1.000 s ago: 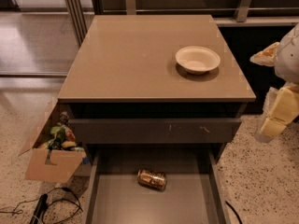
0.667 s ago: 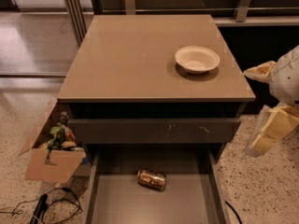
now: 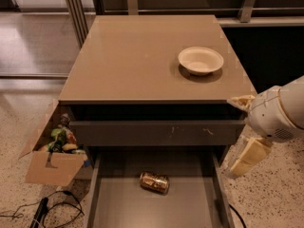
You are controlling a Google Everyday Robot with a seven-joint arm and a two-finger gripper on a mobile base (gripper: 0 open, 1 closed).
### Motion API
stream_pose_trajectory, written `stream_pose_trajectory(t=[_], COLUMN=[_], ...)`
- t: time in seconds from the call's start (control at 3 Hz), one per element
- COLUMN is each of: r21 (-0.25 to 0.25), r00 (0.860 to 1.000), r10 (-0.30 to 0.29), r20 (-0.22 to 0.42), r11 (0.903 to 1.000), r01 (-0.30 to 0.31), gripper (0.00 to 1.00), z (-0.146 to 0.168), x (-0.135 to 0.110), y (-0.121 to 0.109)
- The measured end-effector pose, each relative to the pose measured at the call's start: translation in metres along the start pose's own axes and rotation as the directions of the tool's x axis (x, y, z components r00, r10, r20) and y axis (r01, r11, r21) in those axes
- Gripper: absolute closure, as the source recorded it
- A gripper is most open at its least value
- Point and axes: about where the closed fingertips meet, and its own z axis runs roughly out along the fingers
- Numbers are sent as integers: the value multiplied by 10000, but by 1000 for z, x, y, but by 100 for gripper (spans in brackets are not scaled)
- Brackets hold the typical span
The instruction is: Pick orange can from middle drawer and place on counter
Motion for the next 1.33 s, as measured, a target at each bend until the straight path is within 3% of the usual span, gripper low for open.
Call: stream_pose_trajectory(t=[0.67, 1.33], r21=[-104, -464], r00=[9996, 9879], r10=[197, 1306], r20=[221, 842], r11=[9998, 9908], r01=[-195, -1270], gripper=[0, 0], z=[16, 124], x=[4, 36], y=[7, 31])
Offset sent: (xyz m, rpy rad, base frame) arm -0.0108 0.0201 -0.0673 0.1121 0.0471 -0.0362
